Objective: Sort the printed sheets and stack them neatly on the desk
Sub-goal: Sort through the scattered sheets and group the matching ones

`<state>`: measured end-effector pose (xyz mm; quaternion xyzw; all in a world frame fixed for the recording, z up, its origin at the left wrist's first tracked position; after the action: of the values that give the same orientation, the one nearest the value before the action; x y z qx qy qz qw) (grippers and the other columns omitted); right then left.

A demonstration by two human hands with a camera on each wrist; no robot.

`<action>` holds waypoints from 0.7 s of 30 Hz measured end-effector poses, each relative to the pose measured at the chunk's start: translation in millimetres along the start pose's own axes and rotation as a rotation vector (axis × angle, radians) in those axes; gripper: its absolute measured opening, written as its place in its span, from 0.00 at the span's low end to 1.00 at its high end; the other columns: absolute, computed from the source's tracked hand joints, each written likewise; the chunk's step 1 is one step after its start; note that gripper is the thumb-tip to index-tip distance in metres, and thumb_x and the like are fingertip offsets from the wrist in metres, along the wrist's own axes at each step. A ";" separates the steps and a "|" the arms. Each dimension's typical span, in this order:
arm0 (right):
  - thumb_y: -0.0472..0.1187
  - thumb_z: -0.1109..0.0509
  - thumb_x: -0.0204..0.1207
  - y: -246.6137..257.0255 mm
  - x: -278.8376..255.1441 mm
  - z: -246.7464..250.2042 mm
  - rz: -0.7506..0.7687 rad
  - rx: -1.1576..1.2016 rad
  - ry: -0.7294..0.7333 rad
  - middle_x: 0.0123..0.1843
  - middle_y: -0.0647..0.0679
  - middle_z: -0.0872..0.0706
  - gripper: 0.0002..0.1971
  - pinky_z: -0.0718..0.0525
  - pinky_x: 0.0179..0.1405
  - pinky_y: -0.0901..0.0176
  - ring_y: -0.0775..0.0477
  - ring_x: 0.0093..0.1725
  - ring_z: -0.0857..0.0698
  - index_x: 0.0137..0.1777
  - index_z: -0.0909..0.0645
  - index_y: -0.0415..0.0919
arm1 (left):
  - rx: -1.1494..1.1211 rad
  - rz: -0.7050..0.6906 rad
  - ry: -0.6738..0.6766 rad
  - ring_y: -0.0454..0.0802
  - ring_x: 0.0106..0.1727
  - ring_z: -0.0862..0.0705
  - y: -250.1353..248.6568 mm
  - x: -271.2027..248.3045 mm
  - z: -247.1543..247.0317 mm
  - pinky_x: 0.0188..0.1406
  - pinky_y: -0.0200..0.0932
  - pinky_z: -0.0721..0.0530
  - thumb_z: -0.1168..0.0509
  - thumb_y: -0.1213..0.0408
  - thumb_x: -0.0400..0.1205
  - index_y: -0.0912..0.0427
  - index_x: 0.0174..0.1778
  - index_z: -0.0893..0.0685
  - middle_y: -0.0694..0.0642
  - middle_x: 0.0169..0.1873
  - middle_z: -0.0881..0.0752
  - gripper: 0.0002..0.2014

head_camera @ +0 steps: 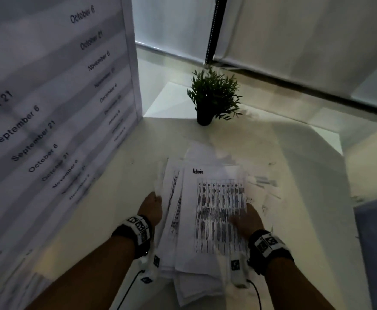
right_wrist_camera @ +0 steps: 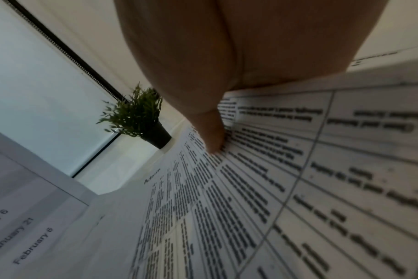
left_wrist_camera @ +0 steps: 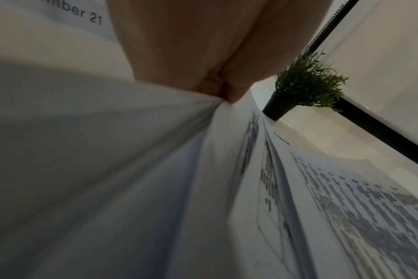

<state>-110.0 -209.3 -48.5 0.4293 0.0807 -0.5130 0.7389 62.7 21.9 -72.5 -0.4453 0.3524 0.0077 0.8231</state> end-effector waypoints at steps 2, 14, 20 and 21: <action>0.41 0.27 0.73 6.3 7.4 0.7 0.012 0.073 -0.096 0.68 0.49 0.19 0.29 0.21 0.66 0.51 0.39 0.64 0.17 0.75 0.29 0.46 | -0.003 -0.025 0.027 0.59 0.77 0.29 3.3 4.7 -0.2 0.81 0.49 0.37 0.46 0.62 0.89 0.63 0.82 0.37 0.62 0.79 0.30 0.25; 0.53 0.24 0.69 35.2 12.3 -39.6 -0.191 -0.232 -0.311 0.77 0.40 0.37 0.38 0.34 0.73 0.35 0.31 0.71 0.36 0.75 0.33 0.36 | -0.097 -0.055 0.026 0.51 0.83 0.38 11.5 0.5 -13.6 0.78 0.37 0.46 0.50 0.57 0.90 0.60 0.85 0.44 0.56 0.83 0.38 0.27; 0.54 0.23 0.66 29.2 0.2 -55.3 -0.009 -0.367 -0.313 0.78 0.43 0.40 0.27 0.27 0.69 0.37 0.33 0.72 0.37 0.64 0.22 0.48 | -0.111 -0.017 0.018 0.53 0.82 0.37 20.6 9.5 -18.9 0.84 0.50 0.42 0.48 0.52 0.89 0.58 0.85 0.43 0.55 0.83 0.37 0.29; 0.55 0.23 0.66 28.3 -0.9 -56.0 0.005 -0.377 -0.311 0.80 0.44 0.44 0.27 0.28 0.70 0.36 0.33 0.74 0.39 0.64 0.23 0.49 | -0.093 -0.020 0.013 0.54 0.82 0.36 20.4 10.0 -18.2 0.84 0.51 0.41 0.48 0.52 0.89 0.59 0.85 0.43 0.55 0.82 0.36 0.29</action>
<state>-69.0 -165.6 -67.1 0.1999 0.0594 -0.5471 0.8107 53.1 17.8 -99.7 -0.4869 0.3525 0.0129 0.7991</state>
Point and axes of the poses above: each hand's wrist, its own x-axis towards the middle knuckle, its own z-axis out of the back of the hand, y = z × x, the point moved 1 cm from there along x, towards the middle knuckle
